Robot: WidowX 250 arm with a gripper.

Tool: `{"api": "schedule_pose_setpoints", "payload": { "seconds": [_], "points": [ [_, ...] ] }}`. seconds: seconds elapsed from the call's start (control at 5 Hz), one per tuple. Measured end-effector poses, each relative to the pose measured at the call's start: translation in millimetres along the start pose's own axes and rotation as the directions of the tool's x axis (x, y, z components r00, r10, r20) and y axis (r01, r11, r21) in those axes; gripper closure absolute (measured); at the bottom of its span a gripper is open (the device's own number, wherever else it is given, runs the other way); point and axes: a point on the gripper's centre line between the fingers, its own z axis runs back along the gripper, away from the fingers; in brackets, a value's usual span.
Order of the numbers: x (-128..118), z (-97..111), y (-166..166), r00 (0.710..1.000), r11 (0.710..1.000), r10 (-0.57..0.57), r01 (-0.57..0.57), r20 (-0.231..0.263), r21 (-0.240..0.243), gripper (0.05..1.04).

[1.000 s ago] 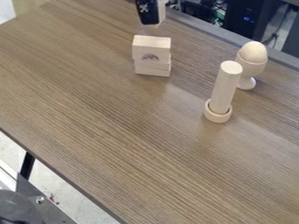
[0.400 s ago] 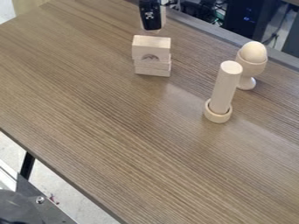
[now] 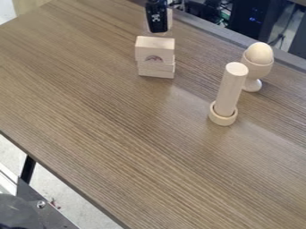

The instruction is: Put the cube on top of the arch

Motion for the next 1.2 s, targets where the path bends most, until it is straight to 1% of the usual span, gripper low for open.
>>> {"api": "schedule_pose_setpoints", "payload": {
  "seconds": [0.6,1.0,1.2],
  "points": [
    [-0.4,-2.3,2.7,1.000,1.000,-0.003,0.003,0.004,0.002,0.363],
    [2.2,-2.8,1.1,1.000,1.000,-0.016,0.016,0.024,-0.007,0.363],
    [5.3,-7.2,2.0,0.999,1.000,-0.021,0.022,0.040,-0.003,0.363]
  ]
}}
